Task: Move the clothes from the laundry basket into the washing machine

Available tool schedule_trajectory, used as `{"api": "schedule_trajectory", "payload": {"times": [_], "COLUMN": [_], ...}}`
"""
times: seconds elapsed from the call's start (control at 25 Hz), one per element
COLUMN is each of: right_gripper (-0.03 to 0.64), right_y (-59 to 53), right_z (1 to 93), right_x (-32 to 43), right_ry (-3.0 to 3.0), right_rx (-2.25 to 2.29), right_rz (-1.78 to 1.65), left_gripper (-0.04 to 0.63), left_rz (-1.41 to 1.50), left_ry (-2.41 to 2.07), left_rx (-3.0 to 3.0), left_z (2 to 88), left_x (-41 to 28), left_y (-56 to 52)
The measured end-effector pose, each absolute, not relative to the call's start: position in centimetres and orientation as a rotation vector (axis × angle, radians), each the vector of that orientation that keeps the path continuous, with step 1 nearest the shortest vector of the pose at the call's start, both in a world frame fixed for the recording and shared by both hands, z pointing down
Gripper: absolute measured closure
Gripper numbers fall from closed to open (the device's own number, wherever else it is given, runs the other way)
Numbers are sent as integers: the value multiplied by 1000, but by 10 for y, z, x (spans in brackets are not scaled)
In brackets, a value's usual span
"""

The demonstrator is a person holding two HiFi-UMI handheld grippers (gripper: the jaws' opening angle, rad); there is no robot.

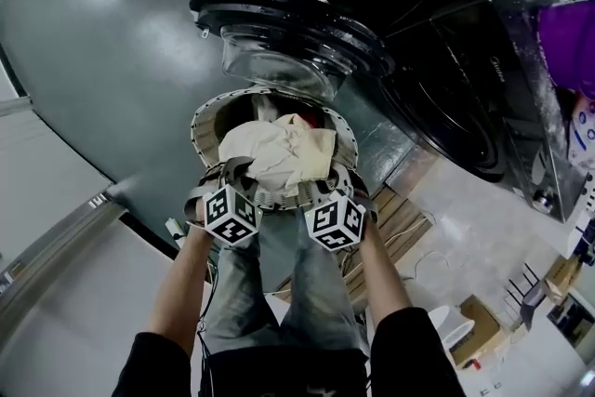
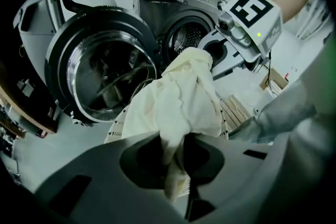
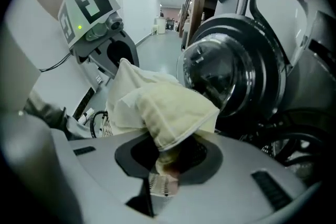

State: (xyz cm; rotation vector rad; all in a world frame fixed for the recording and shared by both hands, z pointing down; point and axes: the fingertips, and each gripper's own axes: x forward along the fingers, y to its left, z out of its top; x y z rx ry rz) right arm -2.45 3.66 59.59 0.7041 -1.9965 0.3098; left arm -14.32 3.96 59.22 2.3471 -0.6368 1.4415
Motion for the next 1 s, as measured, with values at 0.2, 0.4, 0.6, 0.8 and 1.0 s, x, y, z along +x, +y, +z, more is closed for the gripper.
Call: {"api": "schedule_trajectory", "payload": {"times": [0.2,0.4,0.6,0.8,1.0], "right_gripper": [532,532,532,532,532], "right_y": [27,14,-1,-7,-13], "right_z": [531,467,407,350,294], "right_x": [-22,-21,-19,-9,5], "right_ry": [-2056,-2111,-2164,-2196,-2218], "right_rx": [816,935,1075,1186,1292], "right_rz": [303,281,303,293,272], "left_gripper": [529,529,529,529,529], "left_rz": [1314,1222,1140,1075,1007], "left_ry": [-747,-844,-934,-987,-1008], "left_rx": [2379,2422,2471,2533,2610], "left_z": [532,471,411,355,303], "left_x": [-142,-142,-141,-132,-119], "left_y": [35,25,10,-2,-13]}}
